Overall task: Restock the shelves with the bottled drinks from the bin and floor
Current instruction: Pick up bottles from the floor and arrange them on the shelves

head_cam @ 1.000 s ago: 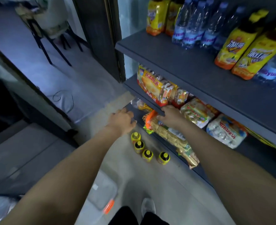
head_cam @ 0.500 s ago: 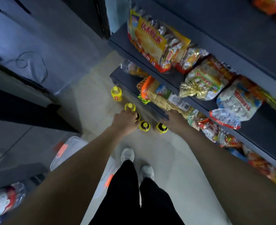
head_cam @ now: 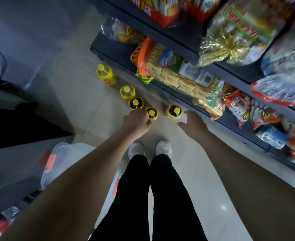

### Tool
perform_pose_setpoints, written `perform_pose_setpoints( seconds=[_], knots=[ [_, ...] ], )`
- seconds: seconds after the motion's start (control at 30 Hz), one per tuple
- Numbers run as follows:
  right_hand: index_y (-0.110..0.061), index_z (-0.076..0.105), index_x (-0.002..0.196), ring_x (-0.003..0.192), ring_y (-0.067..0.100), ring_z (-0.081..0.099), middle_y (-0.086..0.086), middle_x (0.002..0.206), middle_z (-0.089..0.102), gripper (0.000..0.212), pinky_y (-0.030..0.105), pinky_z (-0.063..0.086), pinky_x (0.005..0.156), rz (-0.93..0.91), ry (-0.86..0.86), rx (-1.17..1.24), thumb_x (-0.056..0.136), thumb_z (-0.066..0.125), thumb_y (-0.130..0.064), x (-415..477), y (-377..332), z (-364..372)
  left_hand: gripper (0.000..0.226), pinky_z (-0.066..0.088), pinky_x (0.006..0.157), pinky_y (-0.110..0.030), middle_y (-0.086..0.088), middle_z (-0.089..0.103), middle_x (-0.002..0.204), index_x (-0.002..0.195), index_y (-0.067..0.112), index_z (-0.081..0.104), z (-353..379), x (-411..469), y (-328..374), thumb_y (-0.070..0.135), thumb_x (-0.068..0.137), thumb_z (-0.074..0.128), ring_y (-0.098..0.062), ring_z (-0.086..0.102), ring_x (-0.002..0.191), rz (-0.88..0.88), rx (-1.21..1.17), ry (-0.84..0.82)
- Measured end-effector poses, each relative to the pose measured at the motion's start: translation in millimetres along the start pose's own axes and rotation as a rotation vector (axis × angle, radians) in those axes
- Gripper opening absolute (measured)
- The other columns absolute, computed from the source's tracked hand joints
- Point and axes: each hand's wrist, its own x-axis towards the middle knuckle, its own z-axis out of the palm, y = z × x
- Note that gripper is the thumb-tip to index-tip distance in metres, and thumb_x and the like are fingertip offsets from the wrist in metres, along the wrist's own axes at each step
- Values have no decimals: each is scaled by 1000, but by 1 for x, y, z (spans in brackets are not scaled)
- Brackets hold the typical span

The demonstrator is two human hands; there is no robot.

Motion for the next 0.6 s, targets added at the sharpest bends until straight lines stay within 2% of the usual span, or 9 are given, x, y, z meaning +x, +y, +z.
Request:
perform_pose_setpoints(
  seconds=[0.27, 0.5, 0.6],
  knots=[
    [-9, 33, 142, 131, 33, 38, 15, 143, 39, 59, 46, 36, 104, -3, 29, 84, 92, 57, -29, 88, 57, 70, 31, 45, 94, -44, -16, 53, 122, 115, 7, 58, 106, 82, -11, 24, 90, 53, -32, 51, 114, 27, -111, -10],
    [-10, 26, 145, 136, 29, 32, 11, 149, 32, 69, 38, 31, 106, -18, 131, 190, 90, 61, -31, 160, 96, 125, 32, 36, 97, -29, -16, 57, 123, 118, 2, 59, 190, 145, -22, 18, 89, 57, -26, 51, 117, 77, -258, 11],
    [-10, 24, 146, 138, 28, 29, 10, 151, 29, 73, 37, 30, 107, -34, 189, 232, 87, 64, -30, 192, 105, 140, 32, 36, 95, -26, -14, 57, 123, 117, 4, 59, 221, 172, -27, 18, 89, 58, -24, 52, 117, 71, -320, 17]
  ],
)
